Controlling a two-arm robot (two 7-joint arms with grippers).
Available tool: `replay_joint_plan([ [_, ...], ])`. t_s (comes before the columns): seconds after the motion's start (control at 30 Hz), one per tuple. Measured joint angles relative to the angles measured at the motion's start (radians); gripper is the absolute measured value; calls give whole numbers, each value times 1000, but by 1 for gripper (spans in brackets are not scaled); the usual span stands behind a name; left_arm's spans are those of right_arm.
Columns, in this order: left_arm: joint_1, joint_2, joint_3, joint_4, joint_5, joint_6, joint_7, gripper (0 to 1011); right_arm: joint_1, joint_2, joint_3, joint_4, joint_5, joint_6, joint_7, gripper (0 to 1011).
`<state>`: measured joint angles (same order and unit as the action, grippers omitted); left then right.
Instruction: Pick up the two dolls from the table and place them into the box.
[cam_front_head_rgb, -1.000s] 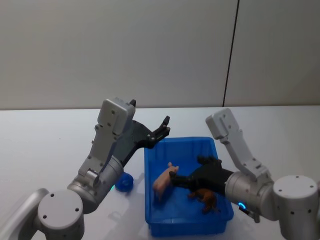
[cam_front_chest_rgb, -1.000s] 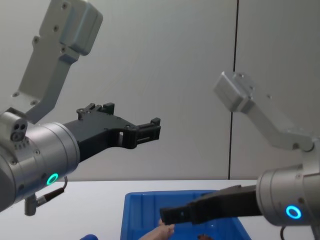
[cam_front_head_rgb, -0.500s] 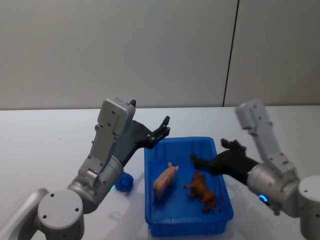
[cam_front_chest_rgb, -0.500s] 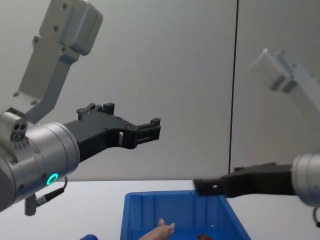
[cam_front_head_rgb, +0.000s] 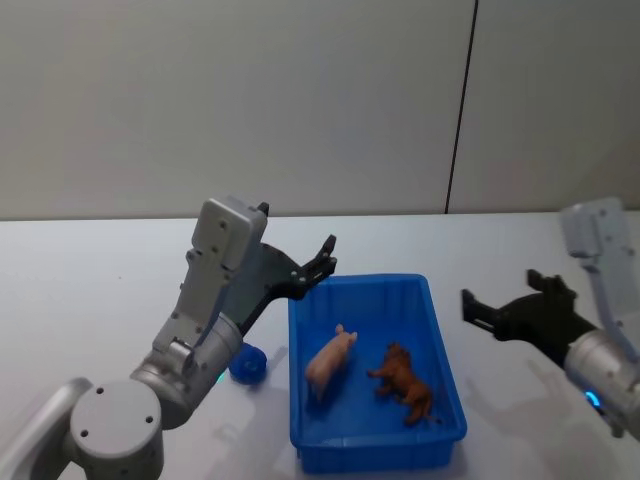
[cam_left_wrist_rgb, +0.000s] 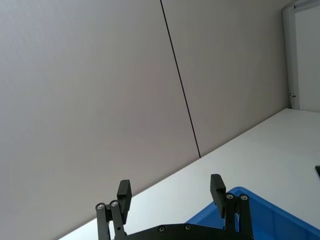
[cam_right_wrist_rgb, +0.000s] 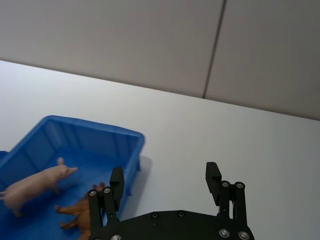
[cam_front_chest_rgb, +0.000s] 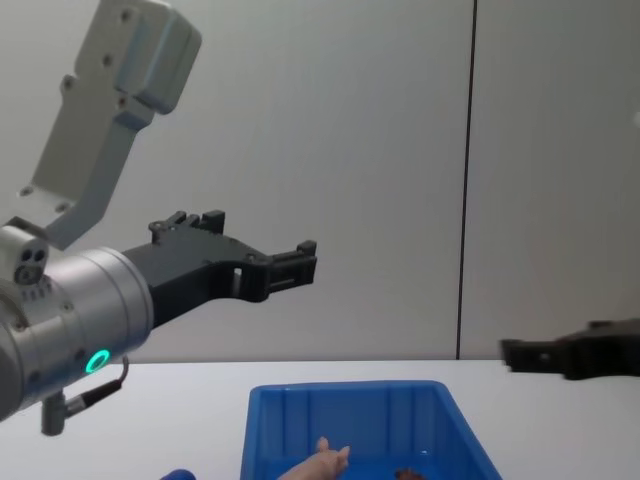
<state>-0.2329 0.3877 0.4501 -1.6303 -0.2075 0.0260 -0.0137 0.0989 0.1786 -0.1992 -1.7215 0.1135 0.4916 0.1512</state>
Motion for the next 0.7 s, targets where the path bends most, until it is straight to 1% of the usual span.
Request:
replay_joint_plan([
  [0.03, 3, 4, -2, -4, -5, 8, -1, 1001, -8, 6, 8, -5, 9, -2, -17, 1001],
  [0.17, 17, 22, -11, -25, -24, 39, -1, 1001, -26, 20, 26, -18, 25, -7, -48, 1001],
  [0.33, 42, 53, -25, -58, -54, 89, 7, 1001, -42, 32, 41, -29, 38, -10, -76, 1001],
  [0.4, 64, 78, -36, -83, -81, 125, 19, 1001, -49, 37, 48, -34, 45, -12, -88, 1001],
  [0.43, 64, 78, -36, -83, -81, 125, 19, 1001, -50, 38, 50, -35, 46, -13, -91, 1001],
  [0.53, 93, 111, -50, -113, -118, 171, 38, 1001, -56, 43, 56, -39, 51, -15, -102, 1001],
  [0.57, 93, 111, -50, -113, -118, 171, 38, 1001, -56, 43, 56, -39, 51, -15, -102, 1001],
  [0.7, 127, 148, -67, -138, -164, 216, 54, 1001, -61, 47, 61, -43, 56, -16, -111, 1001],
])
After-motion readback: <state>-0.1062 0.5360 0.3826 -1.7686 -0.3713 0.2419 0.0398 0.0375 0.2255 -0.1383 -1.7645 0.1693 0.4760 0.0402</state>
